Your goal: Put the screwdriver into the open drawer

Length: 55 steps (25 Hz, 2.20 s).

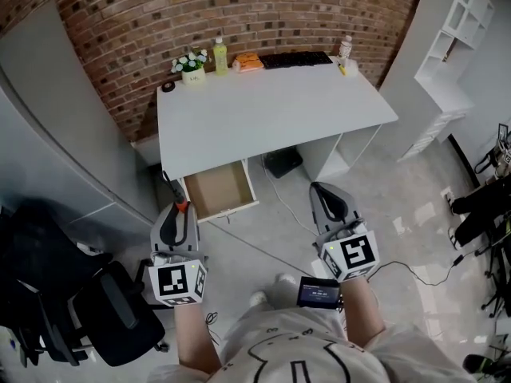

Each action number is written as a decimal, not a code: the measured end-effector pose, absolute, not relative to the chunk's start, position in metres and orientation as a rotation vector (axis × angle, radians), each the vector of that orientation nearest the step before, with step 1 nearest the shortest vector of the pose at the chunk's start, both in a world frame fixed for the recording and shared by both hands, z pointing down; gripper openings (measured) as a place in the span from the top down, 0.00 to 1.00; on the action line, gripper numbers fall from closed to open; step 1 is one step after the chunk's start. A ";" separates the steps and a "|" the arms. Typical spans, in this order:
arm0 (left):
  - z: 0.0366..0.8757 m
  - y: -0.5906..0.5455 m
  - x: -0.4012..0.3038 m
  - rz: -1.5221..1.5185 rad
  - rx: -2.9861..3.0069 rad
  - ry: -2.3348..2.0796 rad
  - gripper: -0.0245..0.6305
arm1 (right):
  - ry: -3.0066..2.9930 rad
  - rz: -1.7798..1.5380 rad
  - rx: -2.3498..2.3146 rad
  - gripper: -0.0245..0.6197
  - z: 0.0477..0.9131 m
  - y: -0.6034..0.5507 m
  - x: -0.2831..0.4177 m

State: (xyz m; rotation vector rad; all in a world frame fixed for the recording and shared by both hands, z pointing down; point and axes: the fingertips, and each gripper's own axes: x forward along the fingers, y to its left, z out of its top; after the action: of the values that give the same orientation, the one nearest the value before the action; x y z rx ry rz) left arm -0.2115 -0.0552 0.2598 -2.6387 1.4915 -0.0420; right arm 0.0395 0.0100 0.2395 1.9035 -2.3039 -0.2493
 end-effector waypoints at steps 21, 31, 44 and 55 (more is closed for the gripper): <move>0.269 -0.218 -0.122 -0.155 -2.635 1.479 0.81 | -2.325 -0.109 1.997 0.93 0.258 -0.153 0.140; 0.278 -0.269 -0.087 -0.168 -2.656 1.496 0.81 | -2.294 -0.078 2.021 0.93 0.268 -0.197 0.183; 0.321 -0.288 -0.089 -0.320 -2.757 1.426 0.81 | -2.202 0.110 2.071 0.93 0.313 -0.200 0.177; 0.427 -0.271 -0.111 -0.542 -2.889 1.450 0.81 | -2.140 0.298 1.965 0.93 0.399 -0.189 0.140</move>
State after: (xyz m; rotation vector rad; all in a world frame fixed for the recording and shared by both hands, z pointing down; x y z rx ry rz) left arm -0.1110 -0.2713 0.4268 -2.8888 1.4504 -0.5423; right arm 0.1400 -0.1886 0.3991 1.9649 -2.1398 0.2982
